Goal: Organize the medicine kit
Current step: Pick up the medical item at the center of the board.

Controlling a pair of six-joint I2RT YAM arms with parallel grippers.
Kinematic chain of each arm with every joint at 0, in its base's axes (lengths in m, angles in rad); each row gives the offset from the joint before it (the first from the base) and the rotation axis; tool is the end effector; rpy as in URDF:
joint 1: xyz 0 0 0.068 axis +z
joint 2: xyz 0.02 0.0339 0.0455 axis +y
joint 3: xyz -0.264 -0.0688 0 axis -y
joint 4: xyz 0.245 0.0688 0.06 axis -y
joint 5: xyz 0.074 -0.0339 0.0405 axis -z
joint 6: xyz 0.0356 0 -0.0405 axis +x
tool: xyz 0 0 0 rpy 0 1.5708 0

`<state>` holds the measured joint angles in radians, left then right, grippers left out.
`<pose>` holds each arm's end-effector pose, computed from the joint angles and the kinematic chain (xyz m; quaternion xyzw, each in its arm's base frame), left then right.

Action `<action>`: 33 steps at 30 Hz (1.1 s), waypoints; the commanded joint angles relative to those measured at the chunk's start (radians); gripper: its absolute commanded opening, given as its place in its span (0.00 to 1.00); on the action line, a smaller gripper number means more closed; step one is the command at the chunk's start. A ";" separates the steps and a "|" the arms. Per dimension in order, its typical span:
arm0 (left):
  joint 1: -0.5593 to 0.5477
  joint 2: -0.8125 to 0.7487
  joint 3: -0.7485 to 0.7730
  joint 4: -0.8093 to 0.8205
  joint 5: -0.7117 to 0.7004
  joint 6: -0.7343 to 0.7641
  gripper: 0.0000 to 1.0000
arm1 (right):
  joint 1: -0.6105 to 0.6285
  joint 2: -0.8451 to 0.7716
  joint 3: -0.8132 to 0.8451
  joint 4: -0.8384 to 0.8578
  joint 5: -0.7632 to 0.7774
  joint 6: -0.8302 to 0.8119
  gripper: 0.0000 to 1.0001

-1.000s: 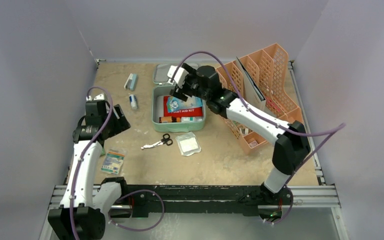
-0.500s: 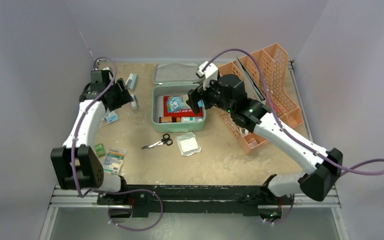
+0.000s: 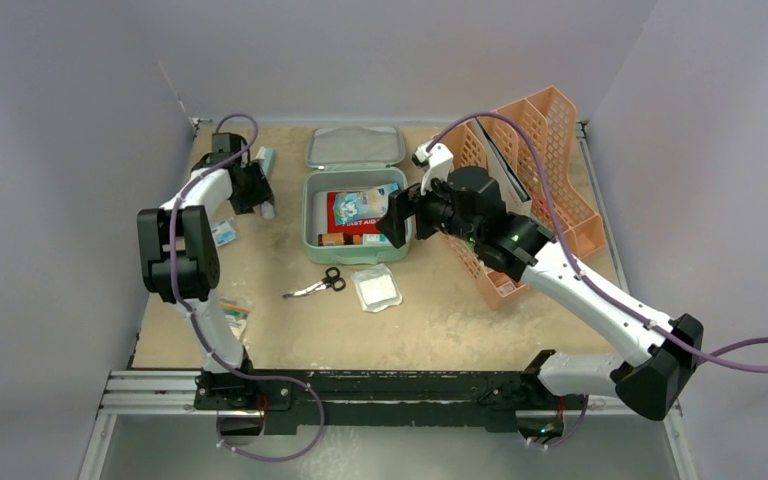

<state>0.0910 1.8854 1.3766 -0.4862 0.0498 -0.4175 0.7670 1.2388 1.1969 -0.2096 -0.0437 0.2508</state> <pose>0.4030 0.0350 0.2057 -0.2343 0.9295 -0.0697 0.2762 0.2058 0.2005 0.3855 -0.2146 0.7604 0.3136 0.5266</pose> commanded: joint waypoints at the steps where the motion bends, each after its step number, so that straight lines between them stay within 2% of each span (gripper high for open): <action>1: 0.003 0.085 0.095 0.015 0.025 0.050 0.52 | 0.006 0.006 0.008 0.001 -0.022 0.028 0.99; 9: 0.003 0.156 0.154 -0.006 0.018 0.063 0.52 | 0.020 0.042 0.020 -0.025 -0.040 0.014 0.99; 15: 0.003 0.166 0.149 -0.017 0.019 0.065 0.41 | 0.020 0.042 0.017 -0.029 -0.030 0.004 0.99; 27: 0.001 0.150 0.157 -0.080 0.080 0.084 0.27 | 0.020 0.049 0.014 -0.027 -0.021 -0.015 0.99; 33: 0.000 0.091 0.143 -0.117 0.102 0.050 0.26 | 0.020 0.039 0.003 -0.012 -0.040 -0.011 0.99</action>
<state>0.0910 2.0468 1.4998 -0.5640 0.1154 -0.3546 0.7837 1.2968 1.1969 -0.2489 -0.0711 0.2459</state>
